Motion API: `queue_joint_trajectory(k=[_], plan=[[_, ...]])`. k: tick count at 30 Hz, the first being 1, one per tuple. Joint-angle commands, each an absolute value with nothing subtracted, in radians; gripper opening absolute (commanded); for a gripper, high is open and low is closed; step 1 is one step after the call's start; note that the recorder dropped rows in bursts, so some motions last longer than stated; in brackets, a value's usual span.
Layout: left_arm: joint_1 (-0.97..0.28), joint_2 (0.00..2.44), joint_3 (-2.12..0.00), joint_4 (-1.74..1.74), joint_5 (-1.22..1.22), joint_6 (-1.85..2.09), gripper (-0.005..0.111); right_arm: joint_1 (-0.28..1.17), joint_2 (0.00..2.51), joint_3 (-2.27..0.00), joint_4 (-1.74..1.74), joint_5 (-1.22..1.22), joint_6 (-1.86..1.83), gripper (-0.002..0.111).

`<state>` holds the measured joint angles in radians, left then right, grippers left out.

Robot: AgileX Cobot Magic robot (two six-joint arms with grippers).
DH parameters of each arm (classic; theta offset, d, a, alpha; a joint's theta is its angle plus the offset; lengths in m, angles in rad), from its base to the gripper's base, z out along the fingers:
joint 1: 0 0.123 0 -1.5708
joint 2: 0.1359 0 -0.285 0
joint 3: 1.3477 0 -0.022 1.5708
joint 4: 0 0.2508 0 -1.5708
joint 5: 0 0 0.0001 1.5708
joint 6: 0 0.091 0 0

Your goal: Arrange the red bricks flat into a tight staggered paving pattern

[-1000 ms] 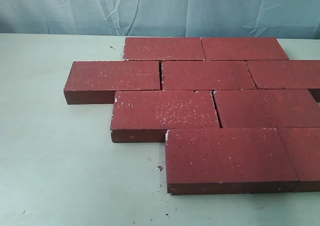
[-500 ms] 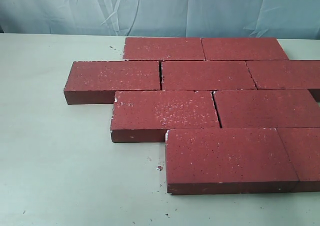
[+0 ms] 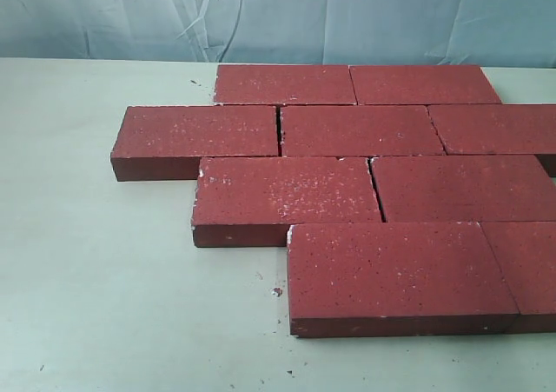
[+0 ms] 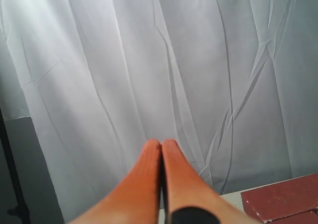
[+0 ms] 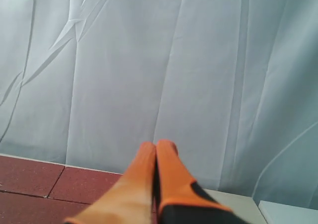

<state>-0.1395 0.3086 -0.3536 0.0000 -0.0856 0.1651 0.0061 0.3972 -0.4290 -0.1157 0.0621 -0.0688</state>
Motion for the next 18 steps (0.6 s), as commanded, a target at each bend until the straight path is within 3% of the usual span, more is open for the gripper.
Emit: queue_joint_trajectory(k=[1,18], plan=[[-0.143,0.303,-0.349,-0.015,-0.088,0.157,0.000,0.000,0.394,-0.425,-0.100,0.049,-0.067,-0.001],[-0.143,0.303,-0.349,0.080,-0.083,0.155,0.000,0.000,0.394,-0.425,-0.103,0.046,-0.067,-0.001]])
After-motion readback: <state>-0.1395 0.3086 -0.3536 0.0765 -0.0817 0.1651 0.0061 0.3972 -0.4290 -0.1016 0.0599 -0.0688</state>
